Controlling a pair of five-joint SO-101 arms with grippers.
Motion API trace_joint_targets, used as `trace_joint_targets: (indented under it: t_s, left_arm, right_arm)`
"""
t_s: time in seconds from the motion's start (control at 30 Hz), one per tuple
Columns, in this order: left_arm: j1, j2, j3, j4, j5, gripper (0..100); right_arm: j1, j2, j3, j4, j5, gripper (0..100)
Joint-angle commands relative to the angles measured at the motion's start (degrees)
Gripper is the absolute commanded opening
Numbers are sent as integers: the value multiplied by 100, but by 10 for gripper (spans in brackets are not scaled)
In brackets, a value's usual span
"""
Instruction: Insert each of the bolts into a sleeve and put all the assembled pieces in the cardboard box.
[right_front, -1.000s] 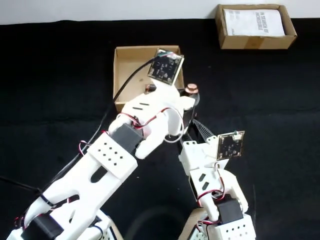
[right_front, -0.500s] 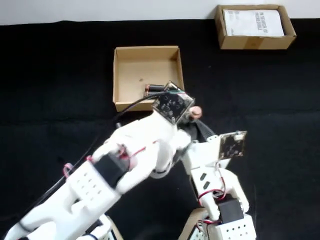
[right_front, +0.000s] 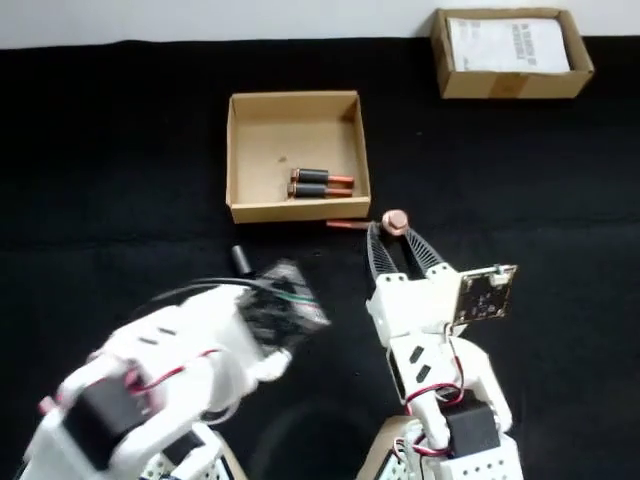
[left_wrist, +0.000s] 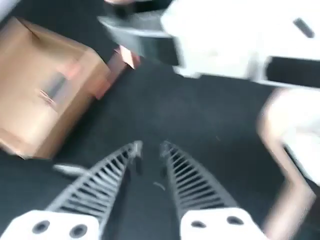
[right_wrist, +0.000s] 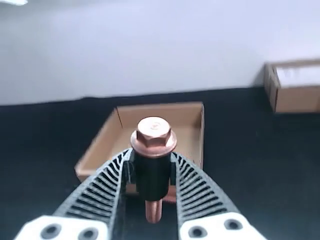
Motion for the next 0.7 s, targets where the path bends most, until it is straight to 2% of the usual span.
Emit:
trace_joint_targets:
  t_s: [0.0, 0.13, 0.3, 0.47, 0.67]
  left_arm:
    - [-910, -488, -13, -44, -53, 14]
    - [-2026, -971, 303, -712, -53, 9]
    - [-3415, -1903, 1569, -1864, -35, 9]
    - [-4497, -2967, 3090, -3033, -26, 9]
    - [-4954, -2835, 3916, -3182, -18, 9]
  right_arm:
    - [163, 646, -1112, 400, -9, 6]
    - [233, 1982, -2246, 681, -9, 6]
    - [233, 3864, -3741, 778, 53, 6]
    - [207, 5560, -4980, 769, 1240, 6]
    - [-171, 7512, -6149, 769, 3174, 6]
